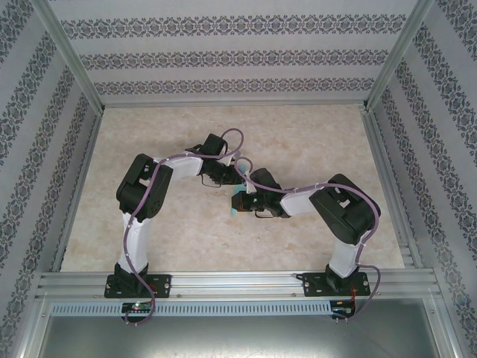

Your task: Fold a paper plane with a square sheet of paper (pick it up from the middle)

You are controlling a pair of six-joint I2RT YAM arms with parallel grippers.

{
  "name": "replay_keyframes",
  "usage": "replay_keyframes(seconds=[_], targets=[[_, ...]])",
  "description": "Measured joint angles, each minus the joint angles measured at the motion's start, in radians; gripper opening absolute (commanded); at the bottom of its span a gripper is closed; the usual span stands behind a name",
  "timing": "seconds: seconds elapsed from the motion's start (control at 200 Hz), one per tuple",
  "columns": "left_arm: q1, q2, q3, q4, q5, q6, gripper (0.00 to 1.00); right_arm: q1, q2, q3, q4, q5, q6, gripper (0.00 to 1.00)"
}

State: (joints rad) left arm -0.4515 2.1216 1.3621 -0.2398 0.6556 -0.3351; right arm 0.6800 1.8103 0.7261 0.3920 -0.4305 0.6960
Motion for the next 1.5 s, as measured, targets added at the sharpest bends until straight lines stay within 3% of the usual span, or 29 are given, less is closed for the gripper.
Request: replay_keyframes(seconds=[0.265,0.659,1.074,1.499], targets=[[0.002,0.003,0.004,-0.004,0.007,0.003,0.23,0.041,-0.052,-0.041,-0.061,-0.021,0.007,0.03],[0.002,0.006,0.01,-0.011,0.015,0.003,0.23,0.013,-0.127,-0.042,-0.027,-0.081,0.066,0.02],[0.004,0.012,0.021,-0.026,0.022,0.003,0.24,0.003,-0.012,0.015,-0.042,-0.082,0.06,0.03],[0.006,0.023,0.044,-0.056,0.026,0.01,0.24,0.018,-0.02,0.023,-0.115,-0.036,0.011,0.03]])
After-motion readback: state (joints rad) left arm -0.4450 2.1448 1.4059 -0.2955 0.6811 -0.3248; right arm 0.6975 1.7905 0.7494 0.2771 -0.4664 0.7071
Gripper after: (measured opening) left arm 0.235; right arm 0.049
